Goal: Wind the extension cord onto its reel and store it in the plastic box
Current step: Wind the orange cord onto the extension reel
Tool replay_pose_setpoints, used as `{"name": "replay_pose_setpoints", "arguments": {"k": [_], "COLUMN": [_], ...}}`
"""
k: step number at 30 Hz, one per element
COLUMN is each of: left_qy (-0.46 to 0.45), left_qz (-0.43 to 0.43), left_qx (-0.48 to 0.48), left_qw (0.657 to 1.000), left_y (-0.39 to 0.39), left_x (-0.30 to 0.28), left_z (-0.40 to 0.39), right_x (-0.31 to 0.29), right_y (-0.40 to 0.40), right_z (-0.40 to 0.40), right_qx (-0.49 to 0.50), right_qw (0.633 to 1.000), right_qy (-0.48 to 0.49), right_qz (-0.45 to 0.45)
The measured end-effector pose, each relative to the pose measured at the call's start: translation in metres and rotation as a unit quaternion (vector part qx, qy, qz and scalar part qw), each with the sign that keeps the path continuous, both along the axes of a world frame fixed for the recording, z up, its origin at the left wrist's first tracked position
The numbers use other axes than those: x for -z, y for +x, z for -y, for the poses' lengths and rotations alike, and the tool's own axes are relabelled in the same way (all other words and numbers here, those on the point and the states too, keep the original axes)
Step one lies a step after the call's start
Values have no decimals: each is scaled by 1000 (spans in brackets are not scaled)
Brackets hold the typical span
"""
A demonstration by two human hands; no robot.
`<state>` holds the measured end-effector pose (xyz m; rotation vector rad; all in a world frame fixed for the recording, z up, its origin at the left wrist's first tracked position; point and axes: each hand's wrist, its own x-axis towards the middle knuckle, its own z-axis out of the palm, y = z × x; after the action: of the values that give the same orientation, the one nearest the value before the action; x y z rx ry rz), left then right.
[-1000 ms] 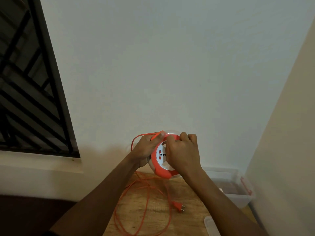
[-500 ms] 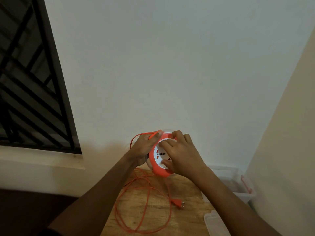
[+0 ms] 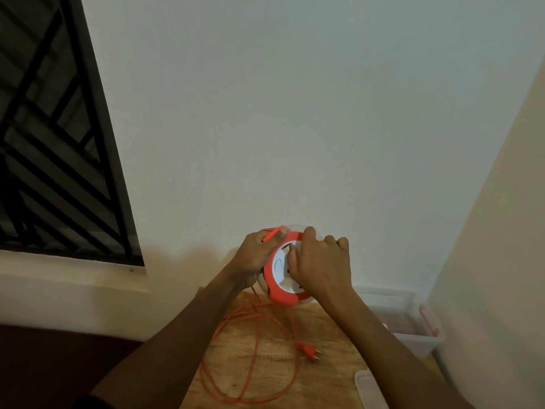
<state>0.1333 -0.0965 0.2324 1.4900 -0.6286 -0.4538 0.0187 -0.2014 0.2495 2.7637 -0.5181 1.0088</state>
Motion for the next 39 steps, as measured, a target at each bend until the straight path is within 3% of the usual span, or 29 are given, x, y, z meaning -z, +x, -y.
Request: {"name": "replay_pose_setpoints", "arguments": {"k": [4, 9, 14, 20, 24, 33, 39], "left_qy": [-11, -31, -35, -45, -39, -45, -43], "left_qz": [-12, -30, -17, -17, -15, -36, -25], "left_qx": [-4, -1, 15, 23, 23, 13, 6], "left_qw": [1000, 999, 999, 999, 999, 998, 999], "left_y": [0, 6, 6, 5, 3, 1, 0], "left_x": [4, 3, 2, 3, 0, 5, 3], "left_z": [-4, -11, -10, -9, -7, -5, -1], "right_x": [7, 3, -5, -6, -1, -8, -12], "right_y": [2, -8, -16, -13, -7, -2, -1], "right_z": [4, 13, 12, 5, -1, 4, -4], "right_qx": [-11, -121, -244, -181, -144, -27, -56], "right_qw": [999, 992, 960, 970, 974, 998, 996], "right_qy": [42, -41, -95, -111, -154, -60, -60], "right_qz": [-7, -3, -96, -116, -77, 10, 40]}}
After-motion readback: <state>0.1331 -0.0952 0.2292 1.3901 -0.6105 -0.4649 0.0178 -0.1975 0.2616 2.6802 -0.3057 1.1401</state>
